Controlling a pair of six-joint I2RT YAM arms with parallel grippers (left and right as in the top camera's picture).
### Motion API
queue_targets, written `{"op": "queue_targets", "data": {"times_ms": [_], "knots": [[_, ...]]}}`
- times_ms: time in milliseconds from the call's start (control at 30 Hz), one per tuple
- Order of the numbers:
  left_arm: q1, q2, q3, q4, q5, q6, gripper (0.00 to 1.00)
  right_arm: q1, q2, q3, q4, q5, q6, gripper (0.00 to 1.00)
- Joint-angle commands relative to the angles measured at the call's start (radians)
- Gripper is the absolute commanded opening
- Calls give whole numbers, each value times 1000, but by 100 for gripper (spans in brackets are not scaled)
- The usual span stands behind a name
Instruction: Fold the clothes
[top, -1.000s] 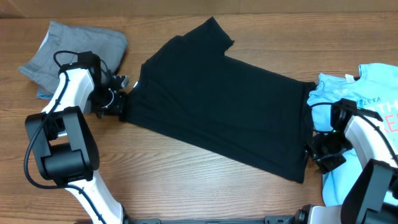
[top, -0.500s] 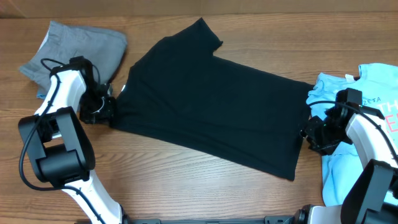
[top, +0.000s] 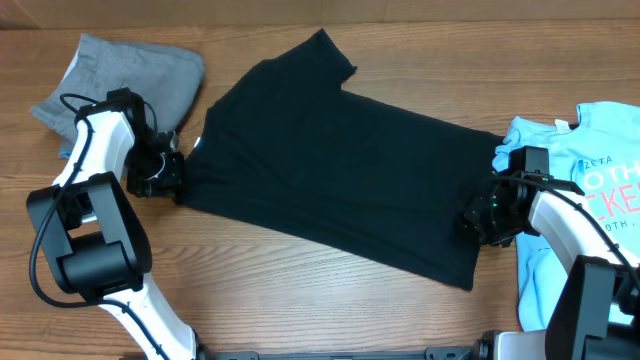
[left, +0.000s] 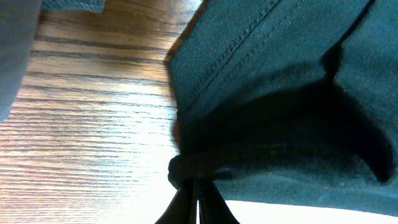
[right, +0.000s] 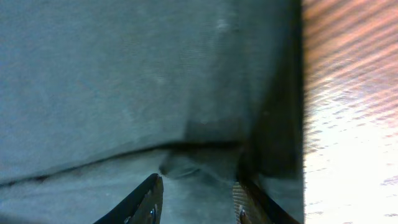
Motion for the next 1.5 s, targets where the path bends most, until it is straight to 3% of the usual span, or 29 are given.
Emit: {"op": "queue_targets", "data": {"times_ms": [0,67,100,167,400,700,867,1267,1367,1467], "knots": [[4,4,24,-2,38,-8,5,2,1,-6,8,60,35,38],[4,4,24,-1,37,-9,5,1,1,-6,10,68,36,29],[4,4,24,-2,37,-9,5,1,1,-6,8,84,42,29],[3,4,24,-2,38,-9,5,0,1,-6,7,120,54,40],[3,4,24,-1,38,-8,5,2,1,-15,6,116,50,37],[3,4,24,0,37,-8,8,0,0,-54,107,-11,-33,25],[3,4,24,6,38,-8,9,-16,-1,-30,77,-7,-33,4],[2,4,24,13,38,-9,10,-60,-40,72,-91,58,-24,4],[2,4,24,13,38,-9,16,-85,-40,72,-105,106,23,4],[2,4,24,14,38,-9,31,-119,-40,72,-109,113,39,4]]}}
